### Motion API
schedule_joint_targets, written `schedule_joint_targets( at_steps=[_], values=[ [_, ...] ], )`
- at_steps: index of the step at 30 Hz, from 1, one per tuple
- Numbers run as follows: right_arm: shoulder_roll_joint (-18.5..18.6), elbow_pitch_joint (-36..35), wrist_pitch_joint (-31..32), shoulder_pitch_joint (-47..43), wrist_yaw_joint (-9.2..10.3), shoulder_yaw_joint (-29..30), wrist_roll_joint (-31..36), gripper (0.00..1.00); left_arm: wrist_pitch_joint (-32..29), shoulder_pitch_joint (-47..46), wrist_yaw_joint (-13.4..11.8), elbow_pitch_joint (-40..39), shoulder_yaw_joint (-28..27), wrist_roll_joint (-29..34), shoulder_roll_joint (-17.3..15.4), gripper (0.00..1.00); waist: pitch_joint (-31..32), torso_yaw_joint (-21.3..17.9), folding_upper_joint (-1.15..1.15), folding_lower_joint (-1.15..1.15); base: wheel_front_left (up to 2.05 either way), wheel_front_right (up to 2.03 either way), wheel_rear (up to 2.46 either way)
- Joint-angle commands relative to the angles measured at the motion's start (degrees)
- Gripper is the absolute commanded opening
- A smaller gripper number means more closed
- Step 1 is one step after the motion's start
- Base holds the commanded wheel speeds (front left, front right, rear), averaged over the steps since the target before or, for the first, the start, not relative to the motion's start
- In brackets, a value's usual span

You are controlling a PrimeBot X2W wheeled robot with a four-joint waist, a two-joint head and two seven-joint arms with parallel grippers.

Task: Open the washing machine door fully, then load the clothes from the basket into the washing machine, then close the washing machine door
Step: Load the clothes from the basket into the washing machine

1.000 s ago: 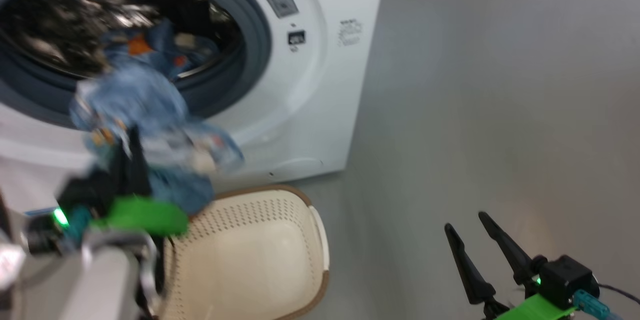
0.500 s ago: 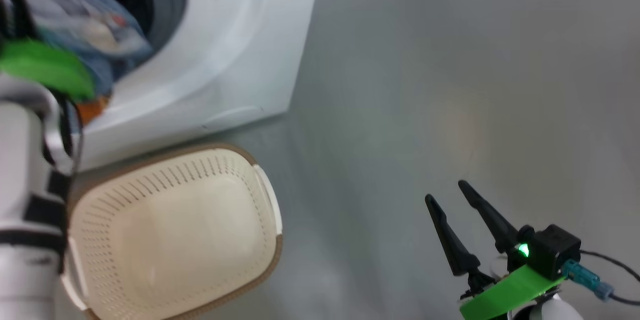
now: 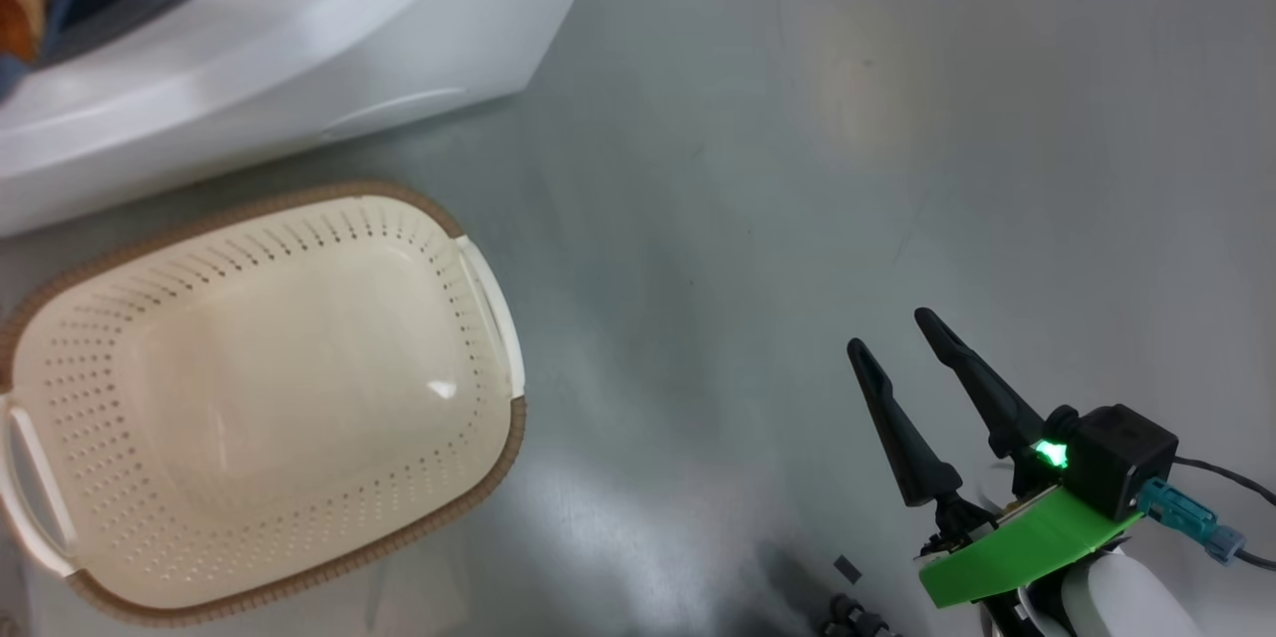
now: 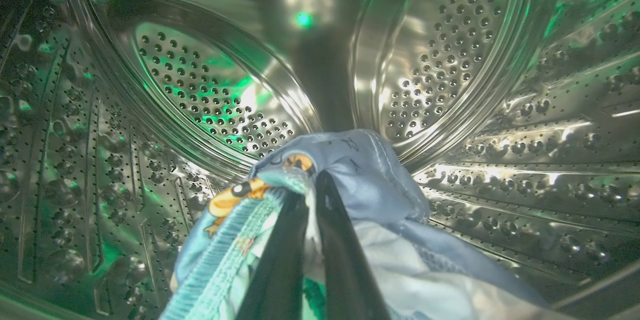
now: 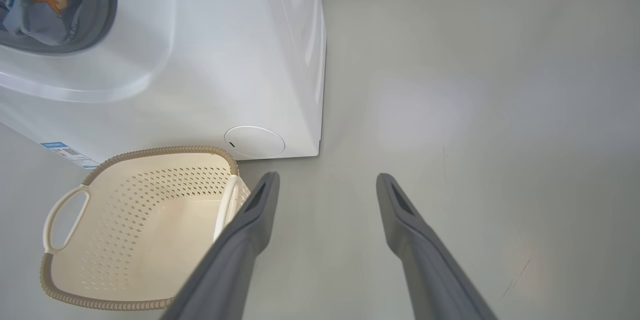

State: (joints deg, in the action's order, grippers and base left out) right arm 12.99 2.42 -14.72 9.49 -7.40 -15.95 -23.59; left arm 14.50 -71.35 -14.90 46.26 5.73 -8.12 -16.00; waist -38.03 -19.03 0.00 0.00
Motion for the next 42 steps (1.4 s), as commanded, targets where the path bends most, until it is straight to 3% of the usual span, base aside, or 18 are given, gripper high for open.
schedule_joint_targets(
  at_steps=[1,10,16,17,19,20,21,28,42],
  values=[
    [1.26,-1.29,-0.28,-0.95,-0.09,-1.19,-0.31,1.0,0.4,-1.41,-0.41,-1.01,-0.52,0.85,-2.93,0.0,-1.82,0.01,0.0,0.0,0.0,0.0,0.0],
    [1.3,-1.19,-0.28,-1.59,-0.09,-2.07,-0.9,1.0,0.49,-4.08,-3.9,-8.4,-1.68,2.72,-3.4,0.0,-3.05,-0.39,0.0,0.0,0.0,0.0,0.0],
    [1.18,-0.91,-0.28,-1.96,-0.09,-2.26,-1.04,1.0,0.48,-3.01,-3.49,-3.58,-1.14,2.57,-2.59,0.0,-2.77,-0.11,0.0,0.0,0.0,0.0,0.0],
    [1.16,-0.85,-0.28,-1.98,-0.09,-2.28,-1.04,1.0,0.12,-3.28,-3.43,-1.98,-1.11,2.38,-2.45,0.05,-2.67,-0.01,0.0,0.0,0.0,0.0,0.0],
    [1.17,-0.74,-0.28,-2.01,-0.09,-2.28,-1.07,1.0,-0.23,-3.98,-3.28,0.78,-0.85,2.29,-2.36,0.42,-2.44,0.26,0.0,0.0,0.0,0.0,0.0],
    [1.22,-0.67,-0.28,-2.06,-0.09,-2.25,-1.09,1.0,-0.34,-4.3,-3.36,2.1,-0.83,2.17,-2.24,0.94,-2.25,0.46,0.0,0.0,0.0,0.0,0.0],
    [1.29,-0.58,-0.28,-2.12,-0.09,-2.2,-1.09,1.0,-0.64,-4.6,-3.35,3.49,-0.94,1.83,-2.01,1.0,-1.99,0.71,0.0,0.0,0.0,0.0,0.0],
    [1.96,-0.67,-0.28,-1.9,-0.09,-1.52,-1.03,1.0,-0.66,-5.55,-4.61,9.61,-0.11,1.18,1.02,1.0,0.34,3.54,0.0,0.0,0.0,0.0,0.0],
    [2.23,-0.13,-0.28,-2.34,-0.09,-0.41,-0.41,1.0,0.42,3.86,-5.04,7.43,-2.22,-3.99,8.6,1.0,6.24,7.95,0.0,0.0,0.0,0.0,0.0]
  ],
)
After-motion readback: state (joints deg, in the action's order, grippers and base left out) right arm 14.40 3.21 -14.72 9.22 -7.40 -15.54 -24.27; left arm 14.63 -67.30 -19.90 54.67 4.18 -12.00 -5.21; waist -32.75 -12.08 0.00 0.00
